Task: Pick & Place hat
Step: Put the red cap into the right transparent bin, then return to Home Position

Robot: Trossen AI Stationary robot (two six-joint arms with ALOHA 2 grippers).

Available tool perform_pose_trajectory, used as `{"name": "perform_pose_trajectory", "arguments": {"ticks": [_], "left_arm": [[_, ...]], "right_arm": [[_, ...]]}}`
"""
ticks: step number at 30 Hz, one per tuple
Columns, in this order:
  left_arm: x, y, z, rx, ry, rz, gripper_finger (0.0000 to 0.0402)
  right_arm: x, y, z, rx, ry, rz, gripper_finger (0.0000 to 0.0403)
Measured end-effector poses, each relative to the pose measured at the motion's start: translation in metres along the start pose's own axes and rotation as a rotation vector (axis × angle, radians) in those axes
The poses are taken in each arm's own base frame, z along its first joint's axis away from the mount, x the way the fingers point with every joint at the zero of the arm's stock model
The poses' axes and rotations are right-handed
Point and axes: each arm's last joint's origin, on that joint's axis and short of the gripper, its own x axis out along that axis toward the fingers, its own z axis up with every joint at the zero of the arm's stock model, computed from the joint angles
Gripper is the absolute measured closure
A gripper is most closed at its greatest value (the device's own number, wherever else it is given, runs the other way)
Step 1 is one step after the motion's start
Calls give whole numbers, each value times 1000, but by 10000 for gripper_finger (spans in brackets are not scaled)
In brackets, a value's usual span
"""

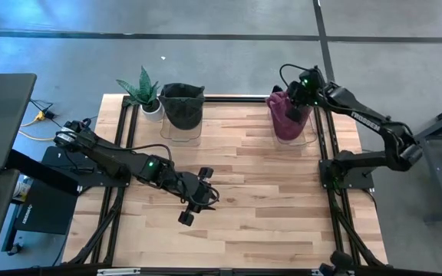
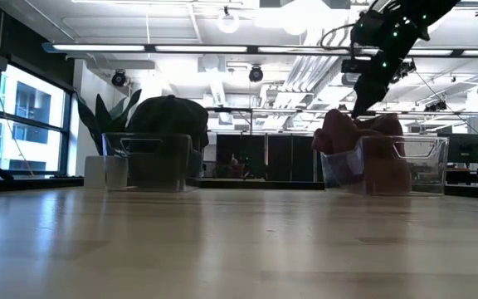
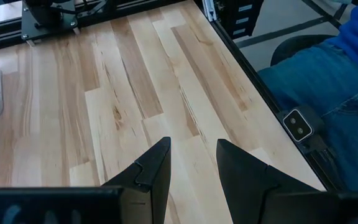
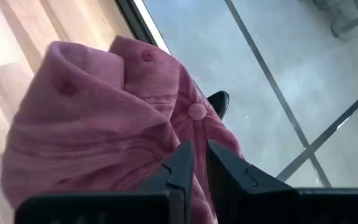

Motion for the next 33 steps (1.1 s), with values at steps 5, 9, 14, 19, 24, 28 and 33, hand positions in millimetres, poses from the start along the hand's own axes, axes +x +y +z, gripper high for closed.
{"name": "perform_pose_trajectory", "arguments": {"ticks": [5,9,14,19,24,28,33], "left_arm": [[0,1,-1,-21,12,33,278],[2,4,-2,-32,27,119,278],[12,11,-18,120,94,161,292],[-8,38,-29,49,-5,183,352],[-26,61,-60,-49,-60,236,394],[-41,73,-89,-135,-184,311,399],[-56,71,-124,-236,-345,350,401]], "right_arm": [[-23,9,1,28,-33,-16,361],[-54,26,-4,133,-83,82,376],[-93,57,-17,198,-327,464,400],[-105,91,-49,286,-593,724,395],[-100,118,-82,369,-771,913,401],[-95,130,-99,359,-894,1007,401],[-80,145,-113,378,-933,1019,401]]}}
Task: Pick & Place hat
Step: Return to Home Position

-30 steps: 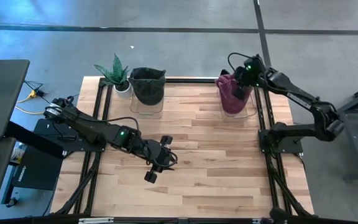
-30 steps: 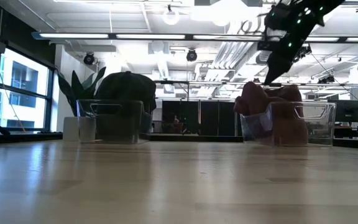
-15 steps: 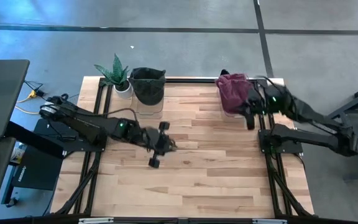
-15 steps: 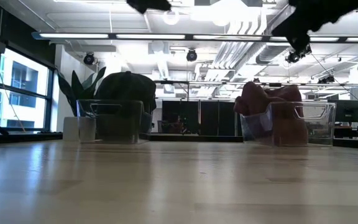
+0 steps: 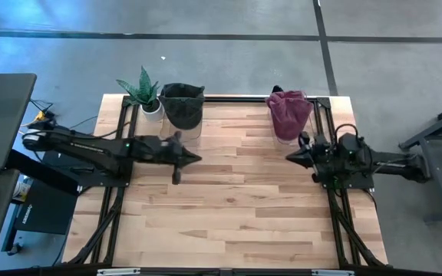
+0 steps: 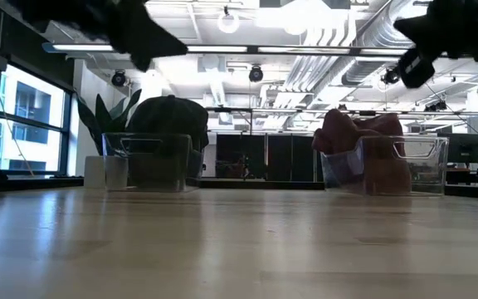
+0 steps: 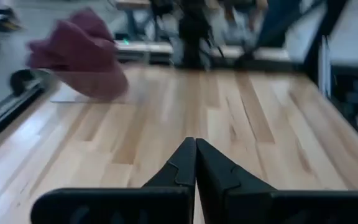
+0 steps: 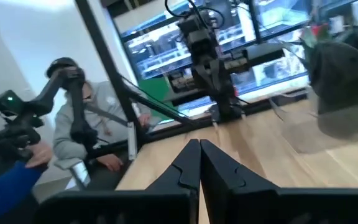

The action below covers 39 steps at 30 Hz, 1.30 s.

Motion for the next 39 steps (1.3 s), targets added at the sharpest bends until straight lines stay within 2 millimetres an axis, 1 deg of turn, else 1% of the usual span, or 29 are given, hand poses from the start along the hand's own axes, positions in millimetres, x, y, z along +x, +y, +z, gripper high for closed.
{"name": "perform_pose_trajectory", "arguments": {"ticks": [3,5,7,10,18,20,26,29,31,35,39], "left_arm": [[-11,3,-16,-73,-58,29,401],[-17,3,-24,-103,-91,23,401],[-24,1,-29,-108,-116,-7,401],[-35,-2,-38,-81,-131,-61,401],[-72,6,-62,-101,-243,-64,401],[-79,8,-72,-108,-241,-65,401],[-99,13,-89,-143,-234,-53,401],[-105,14,-99,-155,-247,-46,401],[-105,15,-105,-149,-262,-45,401],[-100,14,-109,-124,-255,-55,401],[-99,14,-112,-63,-261,-61,401]], "right_arm": [[2,-4,-17,11,-1,-37,401],[2,-5,-27,10,13,-34,401],[2,-5,-33,2,17,-30,402],[2,-7,-43,-4,4,-79,401],[1,-10,-41,-108,-32,-179,402],[1,-11,-41,-111,-39,-199,402],[1,-10,-41,-105,-37,-186,402],[1,-10,-41,-105,-36,-184,401],[1,-10,-41,-103,-29,-186,401],[1,-11,-42,-93,-20,-187,401],[1,-10,-43,-93,-15,-177,402]]}}
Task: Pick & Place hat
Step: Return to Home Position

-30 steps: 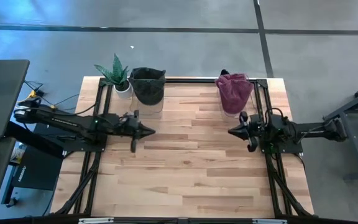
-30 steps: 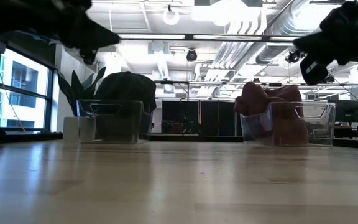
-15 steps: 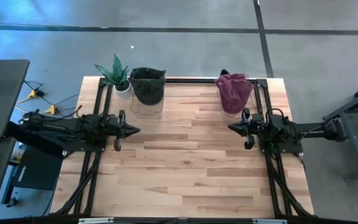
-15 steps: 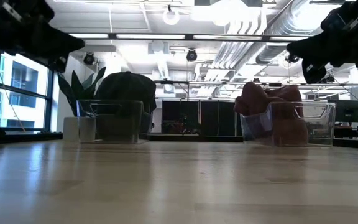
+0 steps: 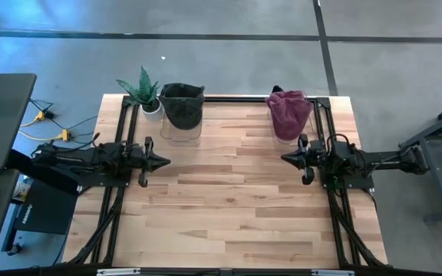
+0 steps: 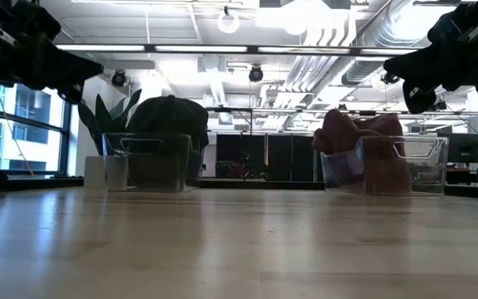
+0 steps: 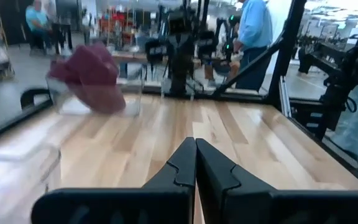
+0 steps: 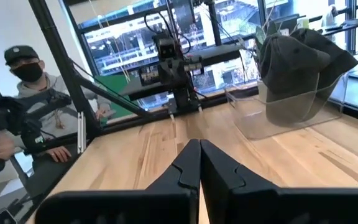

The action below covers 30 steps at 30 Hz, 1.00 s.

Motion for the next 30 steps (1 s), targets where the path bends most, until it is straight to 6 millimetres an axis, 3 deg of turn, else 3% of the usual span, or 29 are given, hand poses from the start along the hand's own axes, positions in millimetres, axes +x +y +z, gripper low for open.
{"name": "perform_pose_trajectory", "arguments": {"ticks": [10,23,30], "left_arm": [[1,-1,-2,32,17,-33,401],[2,-1,-3,16,34,-32,402],[2,-1,-3,16,34,-32,401]], "right_arm": [[-1,4,-5,-56,83,182,401],[-1,-4,-15,-127,156,-15,401],[-1,-3,-16,-124,176,4,401]]}}
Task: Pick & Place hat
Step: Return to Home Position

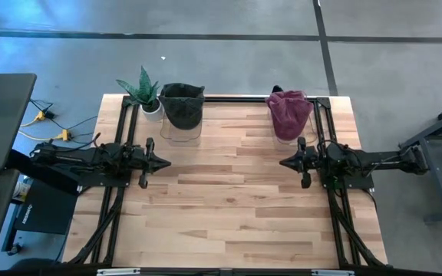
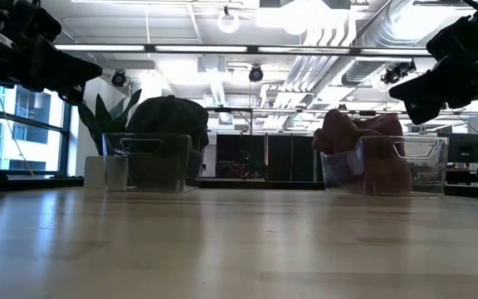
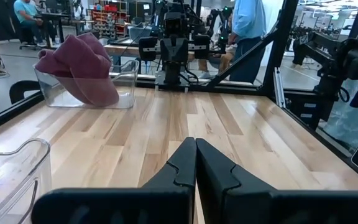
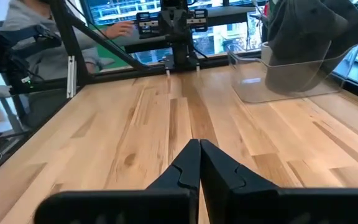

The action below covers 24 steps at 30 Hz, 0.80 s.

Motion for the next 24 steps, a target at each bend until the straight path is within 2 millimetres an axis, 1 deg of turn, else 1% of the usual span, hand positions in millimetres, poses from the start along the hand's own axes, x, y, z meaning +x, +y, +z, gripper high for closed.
{"name": "perform_pose_trajectory", "arguments": {"ticks": [12,15,19,24], "left_arm": [[0,0,0,0,0,0,401],[0,0,0,0,-1,0,401],[0,0,0,0,-1,-1,401],[0,0,0,0,-2,-1,401]], "right_arm": [[-1,1,0,-1,-6,7,396],[-5,2,3,-2,-46,25,395],[-12,3,10,-1,-147,40,396],[-12,3,10,0,-145,44,393]]}}
